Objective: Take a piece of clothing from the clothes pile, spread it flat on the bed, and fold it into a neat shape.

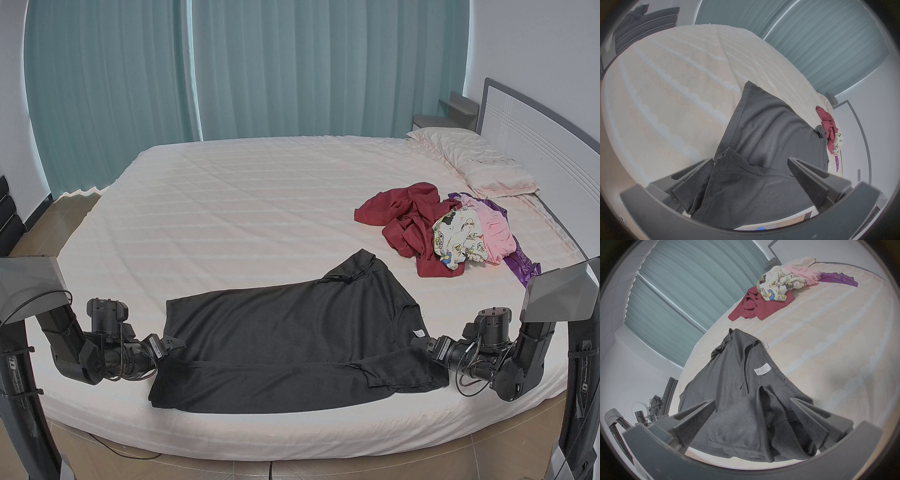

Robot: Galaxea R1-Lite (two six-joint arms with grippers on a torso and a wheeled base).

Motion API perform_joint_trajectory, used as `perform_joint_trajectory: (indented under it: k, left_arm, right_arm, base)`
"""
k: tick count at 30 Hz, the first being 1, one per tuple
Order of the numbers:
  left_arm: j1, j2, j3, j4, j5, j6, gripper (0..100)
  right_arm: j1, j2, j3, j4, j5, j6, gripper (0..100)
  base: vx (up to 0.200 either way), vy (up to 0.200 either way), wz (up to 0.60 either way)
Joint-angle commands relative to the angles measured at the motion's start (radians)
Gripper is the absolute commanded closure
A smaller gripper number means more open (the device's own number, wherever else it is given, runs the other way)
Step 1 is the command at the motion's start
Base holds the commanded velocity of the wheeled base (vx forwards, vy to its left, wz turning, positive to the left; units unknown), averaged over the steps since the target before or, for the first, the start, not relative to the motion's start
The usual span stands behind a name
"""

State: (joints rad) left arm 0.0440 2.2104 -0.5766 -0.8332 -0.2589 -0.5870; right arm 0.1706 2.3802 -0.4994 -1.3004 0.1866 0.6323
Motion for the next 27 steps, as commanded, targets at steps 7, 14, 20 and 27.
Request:
perform_joint_trajectory:
  k: [7,14,20,27]
  left_arm:
    - [-0.001,0.032,-0.009,-0.003,0.001,0.000,100]
    - [0.011,0.060,-0.014,-0.007,0.038,-0.002,100]
    - [0.019,0.057,-0.011,-0.009,0.030,-0.013,100]
    - [0.025,0.052,0.003,-0.007,0.030,-0.014,100]
  right_arm:
    - [0.007,0.005,0.004,-0.002,-0.003,-0.002,0]
    - [-0.011,-0.010,-0.015,-0.025,-0.007,-0.014,0]
    - [0.000,-0.024,-0.103,0.050,0.001,-0.065,0]
    - [0.000,0.076,-0.177,0.081,0.044,-0.171,0]
  base:
    - [0.000,0.000,0.00]
    - [0.000,0.000,0.00]
    - [0.000,0.000,0.00]
    - [0.000,0.000,0.00]
